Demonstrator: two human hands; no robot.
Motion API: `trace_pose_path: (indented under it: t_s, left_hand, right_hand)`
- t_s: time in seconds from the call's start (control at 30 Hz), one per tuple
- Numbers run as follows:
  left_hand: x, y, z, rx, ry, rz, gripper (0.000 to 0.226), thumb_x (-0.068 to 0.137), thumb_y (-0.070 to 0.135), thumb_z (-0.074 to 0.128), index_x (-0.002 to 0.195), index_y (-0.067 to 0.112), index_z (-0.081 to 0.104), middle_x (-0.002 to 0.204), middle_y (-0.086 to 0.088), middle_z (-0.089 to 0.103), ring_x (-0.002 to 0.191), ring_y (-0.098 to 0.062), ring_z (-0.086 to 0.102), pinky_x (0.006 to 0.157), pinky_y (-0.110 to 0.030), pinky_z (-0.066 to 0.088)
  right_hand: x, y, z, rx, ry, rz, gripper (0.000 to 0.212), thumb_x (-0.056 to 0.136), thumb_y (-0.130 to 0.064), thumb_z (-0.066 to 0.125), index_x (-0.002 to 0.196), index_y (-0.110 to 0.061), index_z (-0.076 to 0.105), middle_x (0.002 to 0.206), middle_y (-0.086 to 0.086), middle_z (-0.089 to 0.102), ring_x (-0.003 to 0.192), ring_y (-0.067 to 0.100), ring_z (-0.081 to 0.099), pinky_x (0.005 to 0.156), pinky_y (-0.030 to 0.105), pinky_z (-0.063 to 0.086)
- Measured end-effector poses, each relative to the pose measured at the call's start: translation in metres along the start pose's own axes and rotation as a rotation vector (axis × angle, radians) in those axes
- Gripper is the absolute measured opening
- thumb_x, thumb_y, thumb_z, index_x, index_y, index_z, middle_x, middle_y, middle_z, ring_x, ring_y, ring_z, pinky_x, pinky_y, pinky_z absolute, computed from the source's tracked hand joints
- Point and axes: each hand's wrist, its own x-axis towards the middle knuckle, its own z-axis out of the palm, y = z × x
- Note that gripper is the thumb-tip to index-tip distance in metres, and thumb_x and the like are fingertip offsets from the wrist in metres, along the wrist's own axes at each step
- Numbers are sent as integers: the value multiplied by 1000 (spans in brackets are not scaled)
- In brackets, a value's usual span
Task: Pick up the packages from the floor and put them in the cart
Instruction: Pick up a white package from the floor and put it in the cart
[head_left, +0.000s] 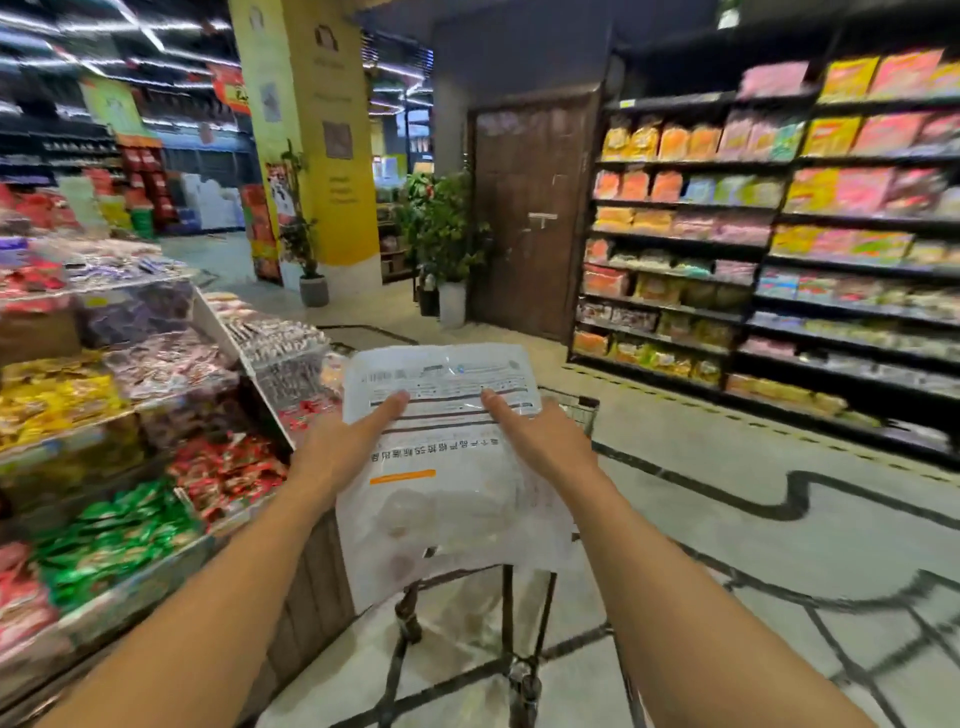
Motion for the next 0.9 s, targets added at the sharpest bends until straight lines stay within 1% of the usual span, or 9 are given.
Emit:
trace_pose_path:
  t_s: [0.07, 0.13, 0.2, 0.27, 0.37, 0.5, 0.63, 0.8, 0.9]
  left_hand:
    - [33, 12, 46, 35, -35, 44, 43, 79, 76, 66, 85, 35, 76, 81, 10, 76, 83, -19, 74, 76, -33, 57]
    - [71, 22, 92, 44, -60, 71, 57, 77, 82, 63, 91, 29, 79, 84, 4, 79, 83, -22, 75, 83, -41, 59]
    - [112, 30, 135, 48, -89, 90, 69, 71, 89, 59, 93, 26, 78, 85, 2, 78, 83, -22, 74, 82, -41, 59]
    - [150, 41, 176, 56, -117, 67, 80, 65, 94, 55, 94, 23, 77, 84, -1, 76, 80, -22, 72, 71, -35, 55]
    - [205, 58, 232, 45, -150, 56, 72, 71, 87, 60, 92, 20, 75, 78, 0, 73, 75, -20, 71, 58, -29, 47]
    - [266, 74, 300, 58, -190, 37, 86, 58, 96, 56, 94, 20, 73, 81, -2, 74, 77, -22, 71, 70, -36, 56]
    - [322, 84, 366, 76, -214, 23, 77, 62, 91, 59, 91, 21, 73, 82, -1, 74, 80, -23, 71, 79, -41, 60]
    - [382, 89, 447, 58, -205, -7, 59, 80, 77, 64, 96, 22, 75, 80, 2, 75, 71, -13, 71, 58, -28, 50]
    - [418, 86, 486, 54, -154, -38, 57, 77, 79, 65, 95, 26, 75, 80, 3, 77, 75, -17, 73, 72, -35, 58]
  right_hand:
    - [41, 19, -20, -21, 65, 51, 126, 50, -111, 30, 143, -31, 57, 141, -1, 65, 126, 33, 62, 101, 45, 51]
    - [85, 39, -40, -35, 134, 104, 135, 42, -113, 27, 144, -29, 56, 141, 3, 65, 126, 34, 62, 103, 49, 51]
    - [126, 53, -59, -40, 167, 151, 126, 53, -110, 34, 146, -27, 53, 143, 6, 63, 126, 35, 61, 102, 48, 51]
    - [171, 69, -77, -52, 198, 195, 110, 68, -101, 42, 148, -27, 50, 146, 7, 61, 128, 36, 59, 102, 48, 48]
    - [238, 89, -100, -73, 222, 211, 118, 58, -107, 37, 145, -29, 53, 139, 4, 65, 121, 35, 63, 99, 48, 51]
    - [310, 119, -132, -78, 256, 218, 98, 73, -98, 45, 138, -25, 54, 130, 4, 67, 114, 33, 65, 87, 43, 51]
    - [384, 154, -154, -74, 238, 269, 94, 76, -95, 46, 138, -25, 53, 126, 3, 69, 109, 31, 67, 83, 41, 50]
    - [483, 198, -169, -72, 217, 250, 104, 60, -104, 40, 131, -29, 59, 115, 0, 72, 100, 29, 71, 92, 49, 56]
    - [544, 218, -174, -109, 166, 213, 112, 57, -107, 36, 137, -31, 57, 119, 2, 72, 101, 30, 70, 91, 49, 57]
